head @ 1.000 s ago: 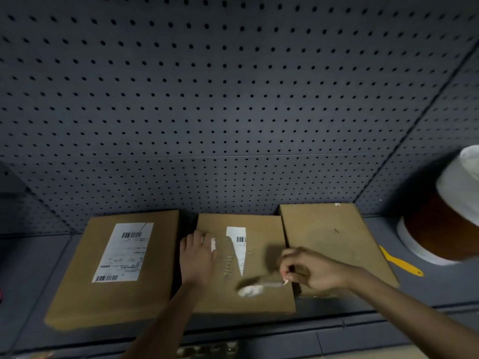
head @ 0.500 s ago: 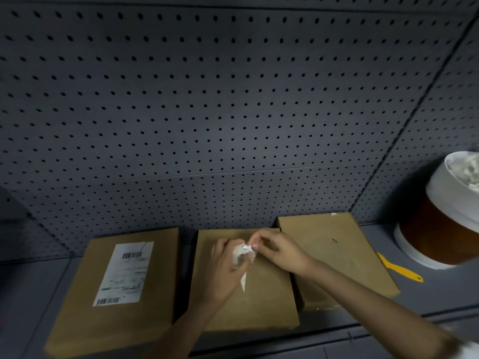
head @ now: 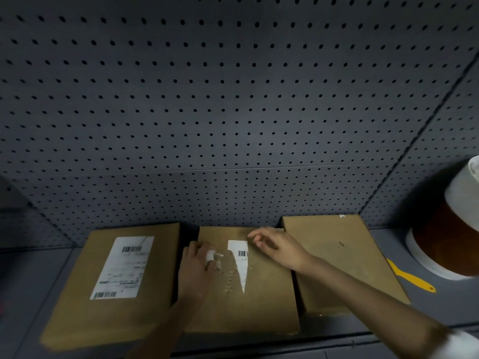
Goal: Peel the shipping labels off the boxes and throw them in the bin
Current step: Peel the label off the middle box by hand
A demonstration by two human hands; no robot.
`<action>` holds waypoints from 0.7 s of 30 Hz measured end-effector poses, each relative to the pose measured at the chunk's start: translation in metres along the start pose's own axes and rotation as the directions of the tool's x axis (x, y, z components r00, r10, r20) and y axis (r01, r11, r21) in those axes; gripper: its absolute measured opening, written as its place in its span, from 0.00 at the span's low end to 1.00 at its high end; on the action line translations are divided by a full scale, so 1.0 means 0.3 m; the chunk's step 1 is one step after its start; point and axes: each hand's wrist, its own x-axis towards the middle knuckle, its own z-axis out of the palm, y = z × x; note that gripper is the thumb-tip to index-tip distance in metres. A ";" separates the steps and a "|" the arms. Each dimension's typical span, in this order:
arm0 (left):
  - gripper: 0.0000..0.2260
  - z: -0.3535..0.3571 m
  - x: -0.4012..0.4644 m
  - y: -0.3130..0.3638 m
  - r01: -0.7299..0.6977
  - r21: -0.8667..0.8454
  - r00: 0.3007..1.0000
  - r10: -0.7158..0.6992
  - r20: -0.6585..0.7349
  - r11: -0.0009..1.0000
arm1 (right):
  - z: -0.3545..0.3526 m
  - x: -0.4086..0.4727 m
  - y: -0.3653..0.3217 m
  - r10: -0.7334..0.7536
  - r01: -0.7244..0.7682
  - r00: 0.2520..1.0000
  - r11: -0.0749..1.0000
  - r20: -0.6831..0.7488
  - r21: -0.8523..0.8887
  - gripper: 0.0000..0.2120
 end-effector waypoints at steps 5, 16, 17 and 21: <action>0.16 0.044 -0.036 -0.047 -0.004 0.183 1.000 0.005 -0.005 0.983 | 0.058 0.058 0.041 -0.028 0.039 0.996 0.991 0.082 -0.130 0.14; 0.15 0.077 -0.044 -0.058 -0.069 0.400 0.995 0.094 -0.044 0.914 | 0.178 0.201 0.033 -0.005 0.041 0.993 0.951 0.118 -0.305 0.21; 0.15 0.078 -0.044 -0.059 -0.076 0.413 0.993 0.106 -0.048 0.908 | 0.184 0.208 0.027 0.010 0.024 0.994 0.950 0.106 -0.312 0.21; 0.16 0.075 -0.041 -0.057 -0.086 0.443 0.990 0.128 -0.067 0.893 | 0.196 0.225 0.024 0.023 0.009 0.995 0.953 0.102 -0.302 0.19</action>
